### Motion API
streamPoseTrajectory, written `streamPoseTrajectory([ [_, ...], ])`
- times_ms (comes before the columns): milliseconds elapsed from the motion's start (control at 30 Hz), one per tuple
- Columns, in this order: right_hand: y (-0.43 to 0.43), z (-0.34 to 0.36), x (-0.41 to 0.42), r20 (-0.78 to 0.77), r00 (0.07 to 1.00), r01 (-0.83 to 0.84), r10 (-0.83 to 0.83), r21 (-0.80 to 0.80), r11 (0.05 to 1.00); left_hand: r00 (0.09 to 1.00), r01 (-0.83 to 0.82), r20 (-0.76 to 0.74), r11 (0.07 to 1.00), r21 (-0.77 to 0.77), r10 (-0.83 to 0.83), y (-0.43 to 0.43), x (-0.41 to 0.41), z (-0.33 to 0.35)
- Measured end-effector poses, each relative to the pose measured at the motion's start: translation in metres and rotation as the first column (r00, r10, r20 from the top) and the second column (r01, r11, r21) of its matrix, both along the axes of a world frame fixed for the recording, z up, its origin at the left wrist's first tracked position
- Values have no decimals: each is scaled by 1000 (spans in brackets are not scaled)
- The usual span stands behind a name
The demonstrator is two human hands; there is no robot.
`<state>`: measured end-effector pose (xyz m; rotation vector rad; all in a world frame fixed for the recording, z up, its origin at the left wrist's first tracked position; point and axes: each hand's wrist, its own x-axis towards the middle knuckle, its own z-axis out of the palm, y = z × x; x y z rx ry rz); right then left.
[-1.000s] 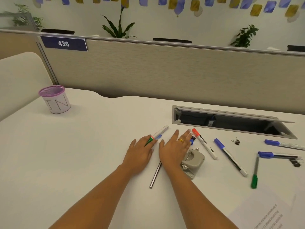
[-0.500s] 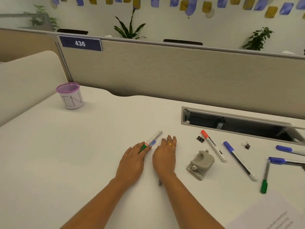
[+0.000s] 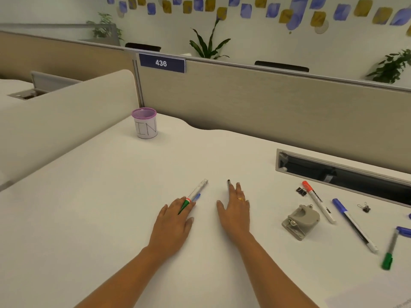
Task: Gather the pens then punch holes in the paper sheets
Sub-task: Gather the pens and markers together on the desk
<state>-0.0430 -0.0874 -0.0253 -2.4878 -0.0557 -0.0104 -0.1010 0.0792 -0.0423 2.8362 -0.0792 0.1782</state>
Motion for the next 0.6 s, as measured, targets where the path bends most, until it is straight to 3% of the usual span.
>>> streamPoseTrajectory([
  [267, 80, -5, -11, 9, 998, -58, 59, -87, 994, 997, -43, -65, 995, 95, 49, 71, -14, -3],
  [467, 178, -4, -20, 12, 998, -67, 68, -50, 997, 995, -27, -92, 996, 80, 35, 147, -21, -2],
  [600, 241, -1, -28, 24, 998, -51, 49, 75, 996, 995, -14, -97, 995, 101, 23, 205, -23, 3],
])
